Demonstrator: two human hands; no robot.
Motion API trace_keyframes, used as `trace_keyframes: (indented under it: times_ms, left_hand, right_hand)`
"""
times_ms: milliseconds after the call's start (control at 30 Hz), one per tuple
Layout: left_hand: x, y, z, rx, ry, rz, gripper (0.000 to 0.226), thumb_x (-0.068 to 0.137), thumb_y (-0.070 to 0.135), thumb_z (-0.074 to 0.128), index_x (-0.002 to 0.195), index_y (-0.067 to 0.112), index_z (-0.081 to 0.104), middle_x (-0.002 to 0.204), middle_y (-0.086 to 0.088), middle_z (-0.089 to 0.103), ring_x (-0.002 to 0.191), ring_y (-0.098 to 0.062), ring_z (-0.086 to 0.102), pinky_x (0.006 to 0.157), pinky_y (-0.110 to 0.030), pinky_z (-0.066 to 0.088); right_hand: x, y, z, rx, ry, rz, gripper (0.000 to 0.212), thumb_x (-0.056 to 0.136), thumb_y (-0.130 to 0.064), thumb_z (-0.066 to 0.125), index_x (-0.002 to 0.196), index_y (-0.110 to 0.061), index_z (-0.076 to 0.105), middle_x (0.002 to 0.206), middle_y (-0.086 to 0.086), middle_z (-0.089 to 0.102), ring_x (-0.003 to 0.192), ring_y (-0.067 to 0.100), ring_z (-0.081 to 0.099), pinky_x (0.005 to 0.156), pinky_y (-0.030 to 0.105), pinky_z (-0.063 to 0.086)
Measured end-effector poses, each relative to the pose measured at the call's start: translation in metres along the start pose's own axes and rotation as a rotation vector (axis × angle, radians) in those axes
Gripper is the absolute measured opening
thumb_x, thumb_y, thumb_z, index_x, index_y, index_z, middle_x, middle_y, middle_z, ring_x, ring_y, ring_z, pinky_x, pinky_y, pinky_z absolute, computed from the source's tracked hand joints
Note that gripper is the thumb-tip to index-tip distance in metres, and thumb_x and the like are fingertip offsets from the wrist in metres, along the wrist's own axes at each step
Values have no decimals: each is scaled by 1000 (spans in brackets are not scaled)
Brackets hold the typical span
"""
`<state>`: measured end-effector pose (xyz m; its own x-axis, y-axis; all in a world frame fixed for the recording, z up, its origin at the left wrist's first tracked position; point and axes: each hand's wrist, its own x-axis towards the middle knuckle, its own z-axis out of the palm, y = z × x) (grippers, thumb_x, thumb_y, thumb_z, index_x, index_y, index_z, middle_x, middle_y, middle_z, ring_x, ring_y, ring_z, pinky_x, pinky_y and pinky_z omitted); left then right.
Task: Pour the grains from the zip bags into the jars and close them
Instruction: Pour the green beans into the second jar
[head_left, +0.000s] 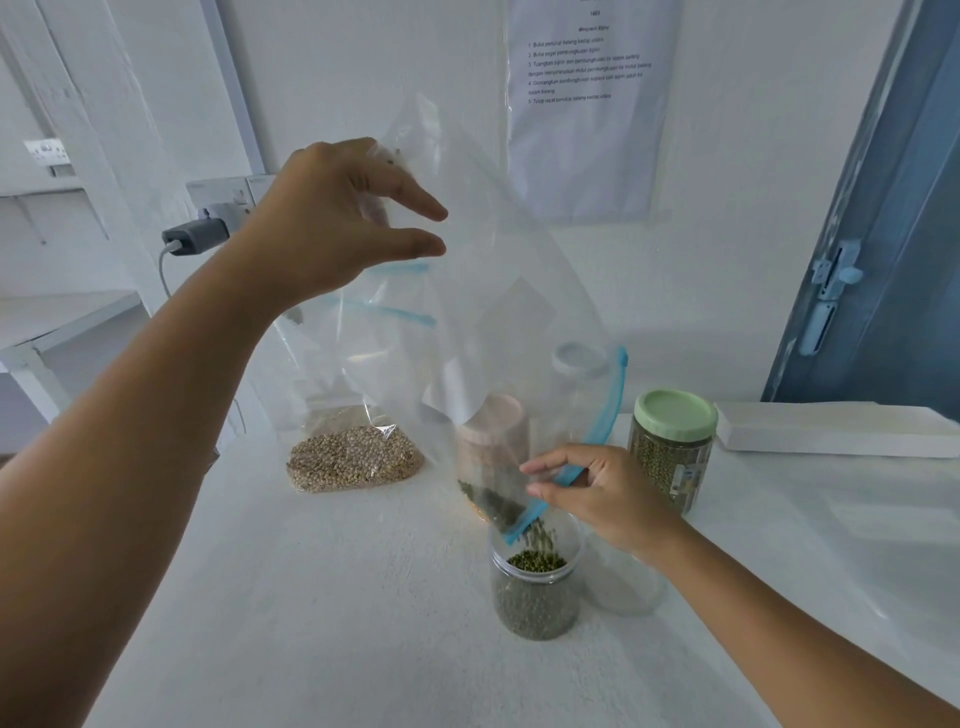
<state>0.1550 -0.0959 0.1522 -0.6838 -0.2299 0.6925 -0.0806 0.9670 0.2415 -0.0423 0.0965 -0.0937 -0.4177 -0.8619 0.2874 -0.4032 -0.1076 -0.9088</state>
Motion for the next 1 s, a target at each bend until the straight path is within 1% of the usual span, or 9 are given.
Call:
trace_keyframes:
  times_ms: [67, 133, 267, 367, 500, 600, 767, 900, 1000]
  left_hand:
    - [0, 1, 0, -1, -1, -2, 32, 79, 45, 86, 107, 31, 80, 102, 9, 68, 88, -18, 66, 88, -35, 54]
    - [0, 1, 2, -8, -4, -2, 32, 79, 44, 86, 107, 31, 80, 103, 8, 68, 89, -19, 66, 88, -34, 54]
    - [-1, 0, 3, -8, -17, -7, 35, 77, 48, 84, 107, 30, 80, 106, 5, 70, 89, -18, 67, 86, -29, 52]
    - [0, 0, 3, -17, -2, -11, 34, 77, 47, 86, 106, 31, 81, 105, 6, 70, 88, -17, 66, 84, -25, 51]
    - [-1, 2, 4, -9, -16, -8, 36, 77, 48, 85, 107, 29, 81, 107, 4, 70, 89, -19, 67, 87, -35, 55]
    - [-2, 2, 3, -18, -14, -15, 36, 76, 48, 85, 107, 30, 81, 107, 4, 70, 89, -19, 68, 88, -39, 55]
    - [-3, 2, 3, -24, -16, -17, 35, 76, 47, 86, 107, 30, 81, 106, 5, 70, 90, -19, 68, 88, -37, 55]
    - [-4, 2, 3, -19, -17, -15, 36, 77, 48, 85, 107, 29, 81, 108, 4, 70, 91, -20, 68, 89, -41, 55]
    - [-3, 2, 3, -16, -17, -18, 36, 77, 48, 85, 107, 29, 81, 108, 5, 70, 91, -20, 68, 89, -40, 55]
  right_hand:
    - [0, 1, 1, 7, -1, 11, 22, 88, -7, 82, 101, -25, 82, 95, -9, 79, 92, 11, 75, 89, 31, 61]
    - [1, 1, 1, 12, 11, 16, 21, 88, -6, 82, 102, -23, 82, 96, -8, 80, 94, 13, 76, 90, 33, 62]
    - [0, 3, 1, 3, 22, 9, 20, 86, -6, 83, 99, -22, 82, 95, -8, 80, 92, 7, 74, 86, 24, 59]
    - [0, 3, 1, -25, 33, -11, 21, 89, -7, 81, 101, -24, 82, 97, -11, 79, 93, 7, 74, 88, 26, 59]
    - [-2, 3, 2, -9, -15, -4, 26, 92, -2, 76, 104, -25, 80, 100, -10, 79, 97, 10, 76, 90, 29, 61]
    - [-2, 3, 4, -18, 11, -3, 23, 89, -7, 81, 102, -26, 82, 98, -11, 79, 95, 8, 75, 89, 28, 61]
    - [-1, 1, 5, -32, 36, -32, 17, 87, -8, 82, 99, -21, 82, 94, -12, 80, 93, 6, 75, 86, 24, 60]
    - [-1, 3, 5, -56, 31, -29, 21, 91, -6, 79, 103, -22, 82, 95, -16, 78, 94, 2, 72, 84, 17, 56]
    - [-1, 3, 5, -43, 23, -25, 21, 90, -7, 80, 102, -24, 82, 95, -12, 79, 93, 5, 73, 83, 19, 58]
